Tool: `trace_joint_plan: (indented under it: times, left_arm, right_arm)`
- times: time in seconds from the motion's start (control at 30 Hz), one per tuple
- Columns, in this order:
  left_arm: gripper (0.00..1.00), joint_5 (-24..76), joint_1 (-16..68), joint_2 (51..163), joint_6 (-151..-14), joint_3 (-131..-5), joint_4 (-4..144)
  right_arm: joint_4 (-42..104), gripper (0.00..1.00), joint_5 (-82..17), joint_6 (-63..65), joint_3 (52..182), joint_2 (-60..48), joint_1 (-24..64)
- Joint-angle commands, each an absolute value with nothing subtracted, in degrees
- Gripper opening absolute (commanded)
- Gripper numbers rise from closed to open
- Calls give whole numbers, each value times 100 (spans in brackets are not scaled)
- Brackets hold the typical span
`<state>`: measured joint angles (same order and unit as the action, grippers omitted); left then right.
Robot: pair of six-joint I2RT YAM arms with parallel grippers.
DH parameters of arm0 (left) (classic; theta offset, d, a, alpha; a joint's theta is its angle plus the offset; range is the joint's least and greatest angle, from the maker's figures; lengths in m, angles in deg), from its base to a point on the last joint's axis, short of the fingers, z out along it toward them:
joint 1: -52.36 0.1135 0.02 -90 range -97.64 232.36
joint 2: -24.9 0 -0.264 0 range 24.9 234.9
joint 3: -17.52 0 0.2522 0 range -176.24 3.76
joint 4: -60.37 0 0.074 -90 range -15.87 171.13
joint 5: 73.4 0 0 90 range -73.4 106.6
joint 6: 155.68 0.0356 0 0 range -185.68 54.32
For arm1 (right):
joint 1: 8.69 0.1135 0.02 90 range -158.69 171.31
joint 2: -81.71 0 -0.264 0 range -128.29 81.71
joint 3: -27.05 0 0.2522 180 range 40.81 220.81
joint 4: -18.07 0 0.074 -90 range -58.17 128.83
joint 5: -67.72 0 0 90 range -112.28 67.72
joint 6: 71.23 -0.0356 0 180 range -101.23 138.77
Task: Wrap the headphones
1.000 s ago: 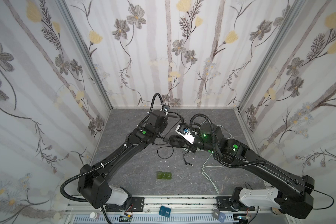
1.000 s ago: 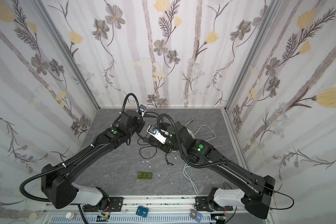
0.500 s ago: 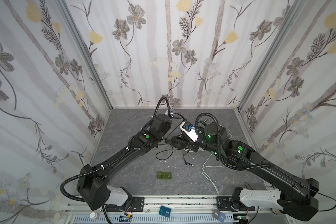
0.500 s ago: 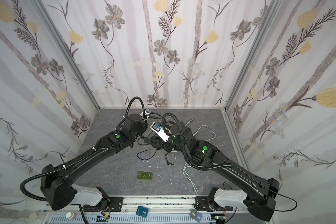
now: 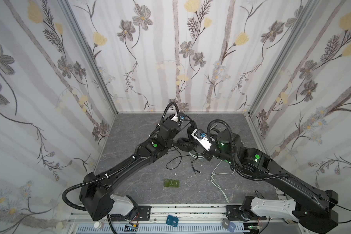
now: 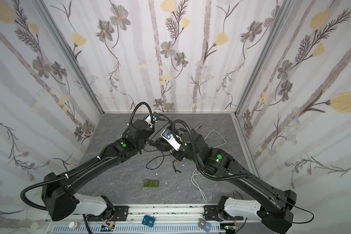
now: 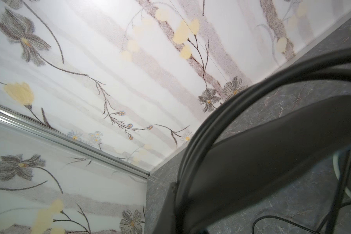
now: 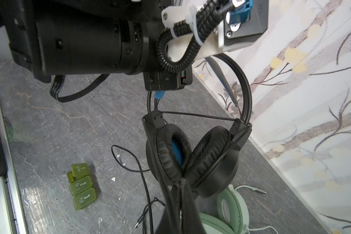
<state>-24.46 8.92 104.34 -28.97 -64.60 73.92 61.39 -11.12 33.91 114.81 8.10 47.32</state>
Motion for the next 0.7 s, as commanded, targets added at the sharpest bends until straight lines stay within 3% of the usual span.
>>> trace_joint_plan:
  times: [0.0, 0.17, 0.47, 0.67]
  left_arm:
    - [0, -2843, 842, 10414, -2362, -6449, 6955]
    - [0, -2656, 744, 10404, -2052, -6526, 7122]
    - [0, -1420, 728, 10180, -2451, -7242, 9189]
    - [0, -1143, 667, 10102, -2603, -7411, 9937]
  right_arm:
    - [6005, 0, -878, 3469, 11584, 867, 4740]
    - [6112, 0, -640, 3548, 11616, 891, 4738]
    - [6150, 2, 458, 4182, 11621, 928, 4729]
    - [5909, 2, 576, 4354, 11614, 977, 4729]
